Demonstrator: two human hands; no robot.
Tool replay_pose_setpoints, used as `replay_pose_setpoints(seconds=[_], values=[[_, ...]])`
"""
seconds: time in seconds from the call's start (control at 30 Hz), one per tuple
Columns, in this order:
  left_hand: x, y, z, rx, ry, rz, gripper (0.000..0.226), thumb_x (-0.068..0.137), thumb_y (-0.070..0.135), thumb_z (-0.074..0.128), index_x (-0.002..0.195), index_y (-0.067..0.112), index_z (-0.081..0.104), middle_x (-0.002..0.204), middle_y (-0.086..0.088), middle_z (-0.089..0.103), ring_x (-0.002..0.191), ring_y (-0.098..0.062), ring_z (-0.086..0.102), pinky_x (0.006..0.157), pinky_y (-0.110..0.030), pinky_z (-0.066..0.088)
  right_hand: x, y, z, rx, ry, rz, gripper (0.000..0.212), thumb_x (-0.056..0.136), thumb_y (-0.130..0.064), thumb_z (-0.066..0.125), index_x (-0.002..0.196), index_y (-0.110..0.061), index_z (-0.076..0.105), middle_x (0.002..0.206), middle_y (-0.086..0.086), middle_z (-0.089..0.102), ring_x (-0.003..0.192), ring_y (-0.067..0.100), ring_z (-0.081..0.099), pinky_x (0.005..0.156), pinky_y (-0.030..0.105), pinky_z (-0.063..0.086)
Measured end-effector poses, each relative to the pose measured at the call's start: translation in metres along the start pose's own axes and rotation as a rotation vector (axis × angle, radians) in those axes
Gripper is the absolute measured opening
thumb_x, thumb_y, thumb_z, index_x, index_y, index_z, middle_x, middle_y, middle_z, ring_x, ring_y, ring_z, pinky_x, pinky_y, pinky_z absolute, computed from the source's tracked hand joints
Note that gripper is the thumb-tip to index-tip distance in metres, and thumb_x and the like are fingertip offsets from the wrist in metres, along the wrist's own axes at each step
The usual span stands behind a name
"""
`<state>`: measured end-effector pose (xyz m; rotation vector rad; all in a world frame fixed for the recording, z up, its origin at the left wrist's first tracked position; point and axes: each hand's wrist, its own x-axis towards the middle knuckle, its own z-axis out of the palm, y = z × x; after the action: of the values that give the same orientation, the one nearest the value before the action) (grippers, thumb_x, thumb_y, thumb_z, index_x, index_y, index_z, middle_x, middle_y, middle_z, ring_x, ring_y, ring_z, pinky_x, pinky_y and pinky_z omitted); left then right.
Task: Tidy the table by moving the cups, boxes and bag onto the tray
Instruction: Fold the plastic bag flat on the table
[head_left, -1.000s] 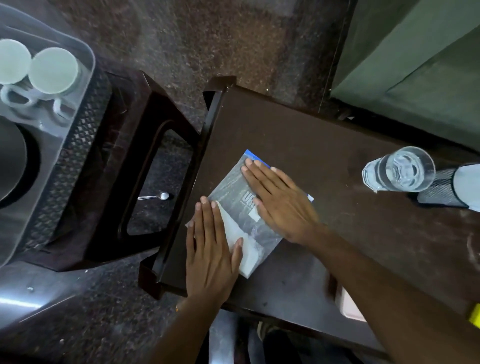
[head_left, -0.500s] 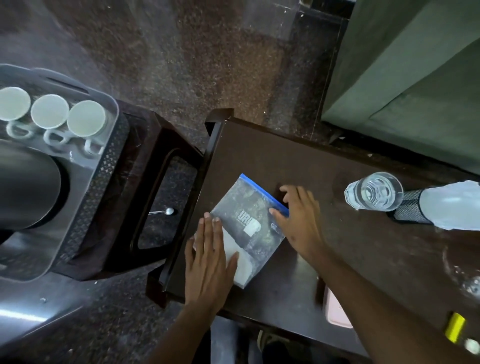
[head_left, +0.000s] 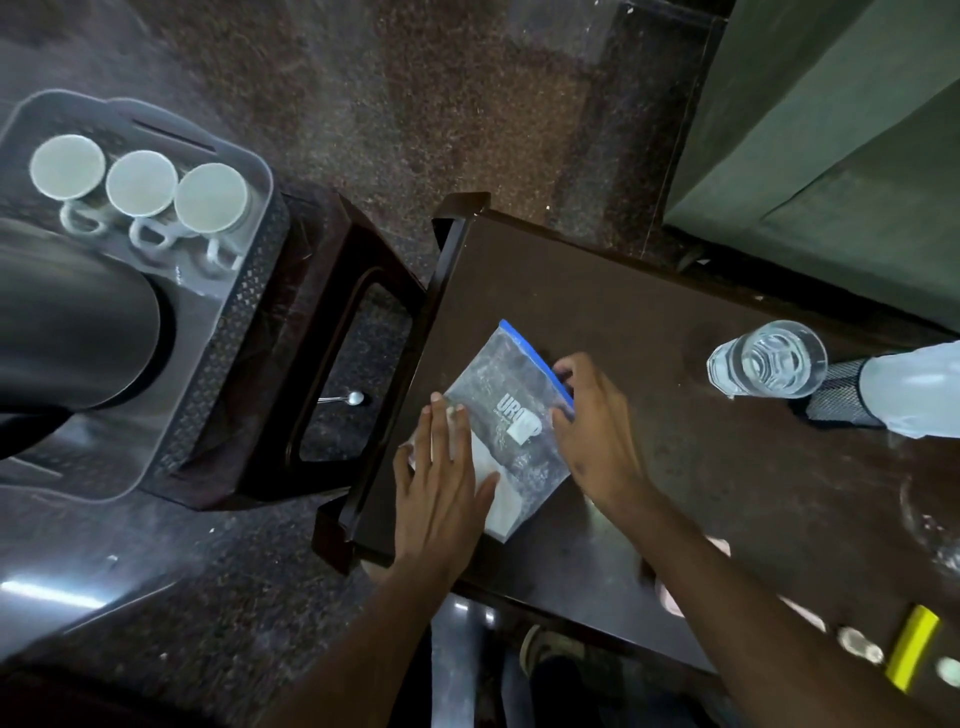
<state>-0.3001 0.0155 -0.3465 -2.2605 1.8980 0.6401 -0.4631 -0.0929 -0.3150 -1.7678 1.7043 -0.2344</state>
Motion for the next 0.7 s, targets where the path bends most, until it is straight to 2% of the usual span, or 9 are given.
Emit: replay_pose_setpoints(seconds=[0.1,0.2,0.33,0.4,0.47,0.6,0.7], values=[[0.001,0.000,0.000,0.016,-0.007,0.003,0.089,0.104,0.058,0.043,0.167,0.011,0.002,0.173,-0.013,-0.015,0.162,-0.027,0.000,0.122,-0.050,0.027,-0.011,-0.008,0.004,0.045,0.017,-0.025,0.039,0.088,-0.011,0.071,0.123,-0.022,0.057,0.115,-0.002,0.055,0.097,0.021,0.062,0.086,0.046,0.056],[0.001,-0.001,-0.002,-0.029,-0.001,0.009,0.088,0.103,0.056,0.048,0.167,0.011,0.008,0.174,-0.013,-0.010,0.162,-0.027,0.004,0.123,-0.049,0.028,-0.020,-0.014,0.013,0.040,0.045,-0.073,0.020,0.092,-0.018,0.068,0.109,-0.024,0.060,0.107,-0.006,0.049,0.083,0.016,0.061,0.075,0.042,0.057],[0.001,-0.004,-0.006,-0.281,0.059,-0.020,0.079,0.101,0.044,0.056,0.165,0.017,0.016,0.175,-0.004,0.002,0.160,-0.021,0.013,0.124,-0.044,0.027,-0.032,-0.010,0.030,-0.163,0.013,-0.209,0.040,0.081,0.000,0.065,0.101,-0.029,0.046,0.103,-0.008,0.045,0.075,0.017,0.053,0.061,0.036,0.051],[0.002,-0.005,-0.012,-0.440,0.174,-0.067,0.069,0.103,0.032,0.057,0.161,0.021,0.023,0.173,0.001,0.018,0.157,-0.016,0.023,0.123,-0.044,0.031,-0.035,-0.003,0.038,-0.290,-0.001,-0.274,0.046,0.075,0.001,0.071,0.103,-0.027,0.047,0.103,-0.005,0.048,0.080,0.017,0.051,0.066,0.034,0.051],[0.005,-0.008,-0.017,-0.518,0.284,-0.081,0.062,0.104,0.021,0.054,0.160,0.022,0.026,0.169,0.003,0.027,0.155,-0.014,0.028,0.122,-0.043,0.033,-0.034,0.004,0.045,-0.352,-0.016,-0.309,0.048,0.075,-0.009,0.081,0.108,-0.025,0.050,0.106,-0.002,0.053,0.088,0.018,0.053,0.074,0.036,0.053],[0.016,-0.017,-0.024,-0.451,0.305,0.043,0.065,0.105,0.016,0.053,0.162,0.023,0.025,0.171,0.005,0.022,0.156,-0.013,0.027,0.121,-0.039,0.029,-0.037,0.012,0.056,-0.388,-0.050,-0.345,0.054,0.077,-0.021,0.083,0.118,-0.024,0.049,0.113,0.000,0.054,0.096,0.020,0.055,0.080,0.037,0.053],[0.025,-0.020,-0.022,-0.163,0.231,0.265,0.070,0.106,0.026,0.050,0.167,0.017,0.016,0.175,-0.001,0.009,0.161,-0.014,0.013,0.124,-0.044,0.027,-0.046,0.014,0.061,-0.428,-0.048,-0.368,0.052,0.083,-0.019,0.079,0.125,-0.021,0.049,0.118,0.001,0.053,0.098,0.019,0.055,0.081,0.036,0.053]])
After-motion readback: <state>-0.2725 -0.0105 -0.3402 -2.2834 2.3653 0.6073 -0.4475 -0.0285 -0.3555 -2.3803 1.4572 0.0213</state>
